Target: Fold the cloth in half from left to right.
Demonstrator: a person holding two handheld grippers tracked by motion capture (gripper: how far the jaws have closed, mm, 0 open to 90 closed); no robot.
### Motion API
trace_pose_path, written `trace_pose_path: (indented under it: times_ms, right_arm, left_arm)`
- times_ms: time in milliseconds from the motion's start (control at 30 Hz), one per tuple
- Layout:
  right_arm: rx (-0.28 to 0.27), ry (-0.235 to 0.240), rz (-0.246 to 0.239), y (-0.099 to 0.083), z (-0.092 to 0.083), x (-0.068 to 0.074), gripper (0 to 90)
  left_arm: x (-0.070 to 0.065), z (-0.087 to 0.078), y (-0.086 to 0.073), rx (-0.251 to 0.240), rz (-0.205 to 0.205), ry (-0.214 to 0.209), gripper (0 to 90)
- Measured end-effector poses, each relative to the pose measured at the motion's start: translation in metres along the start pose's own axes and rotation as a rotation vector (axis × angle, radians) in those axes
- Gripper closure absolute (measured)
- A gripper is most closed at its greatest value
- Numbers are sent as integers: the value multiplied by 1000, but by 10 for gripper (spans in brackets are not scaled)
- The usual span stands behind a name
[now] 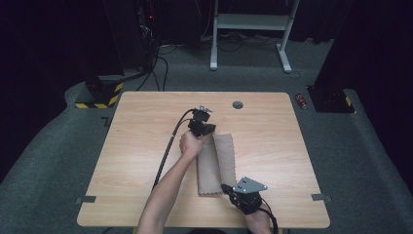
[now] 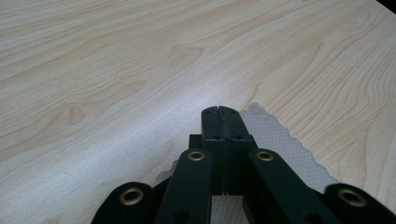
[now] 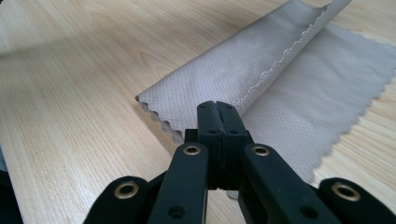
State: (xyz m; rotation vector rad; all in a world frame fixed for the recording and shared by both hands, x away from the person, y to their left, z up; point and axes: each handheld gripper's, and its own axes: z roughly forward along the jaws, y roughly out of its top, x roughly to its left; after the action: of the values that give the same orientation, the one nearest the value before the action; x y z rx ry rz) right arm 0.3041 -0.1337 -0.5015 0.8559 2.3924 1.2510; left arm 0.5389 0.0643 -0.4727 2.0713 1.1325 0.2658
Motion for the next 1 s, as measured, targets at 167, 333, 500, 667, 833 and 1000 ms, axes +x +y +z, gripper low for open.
trace_pose_path:
  times_ms: [167,333,500,667,833,1000]
  right_arm:
    - [8,-11,-2,-3,-4,-3,899]
    - [4,-20,12,-5,-7,-6,899]
    - [2,-31,13,-6,-11,-11,899]
    - [3,-39,20,-9,-16,-15,899]
    - [5,-45,29,-12,-18,-16,899]
    - [13,-45,31,-14,-18,-17,899]
  left_arm:
    - [-6,5,2,-5,0,-13,899]
    - [-10,7,5,-11,2,-19,899]
    - [-11,8,7,3,25,-9,900]
    - [-15,10,9,-6,17,-25,899]
    - [-21,14,13,-6,32,-30,899]
    - [-27,19,15,2,49,-29,898]
